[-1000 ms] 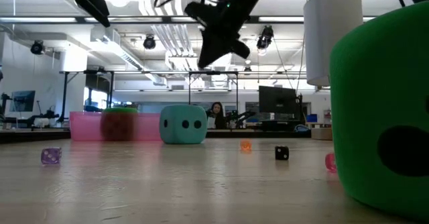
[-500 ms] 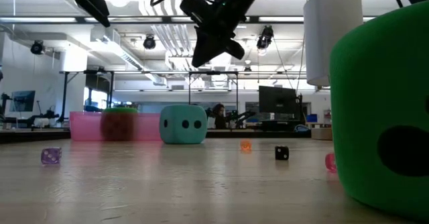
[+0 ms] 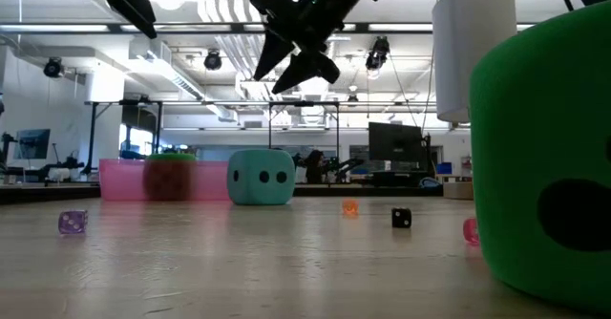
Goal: Pick & Place Dice
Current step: Put the big blue dice into the red bin
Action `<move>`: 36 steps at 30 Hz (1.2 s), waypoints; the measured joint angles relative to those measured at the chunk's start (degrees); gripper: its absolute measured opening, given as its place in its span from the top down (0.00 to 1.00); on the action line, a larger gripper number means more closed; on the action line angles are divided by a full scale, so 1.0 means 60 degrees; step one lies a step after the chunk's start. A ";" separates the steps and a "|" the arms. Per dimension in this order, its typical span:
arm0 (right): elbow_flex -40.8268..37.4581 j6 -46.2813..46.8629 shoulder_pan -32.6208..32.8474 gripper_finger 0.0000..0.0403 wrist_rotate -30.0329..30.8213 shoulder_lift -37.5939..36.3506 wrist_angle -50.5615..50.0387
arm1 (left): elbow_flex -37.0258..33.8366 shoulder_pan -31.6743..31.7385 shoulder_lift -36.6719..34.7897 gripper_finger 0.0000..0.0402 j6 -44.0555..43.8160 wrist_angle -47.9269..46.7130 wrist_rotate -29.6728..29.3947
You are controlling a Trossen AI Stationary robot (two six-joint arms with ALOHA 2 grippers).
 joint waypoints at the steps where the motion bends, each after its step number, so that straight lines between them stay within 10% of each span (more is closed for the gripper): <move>1: 0.0000 0.0000 0.0000 0.42 0.0005 0.0000 0.0019 | -0.0003 -0.0001 -0.0002 0.03 0.0000 0.0000 0.0000; 17: -0.0033 -0.0477 -0.0063 0.02 0.0107 0.0000 0.0028 | 0.0000 -0.0001 -0.0001 0.04 -0.0015 0.0000 0.0000; 36: -0.0036 -0.0504 -0.0102 0.01 -0.0157 0.0000 -0.0137 | 0.0000 0.0002 -0.0002 0.03 0.0011 0.0000 0.0000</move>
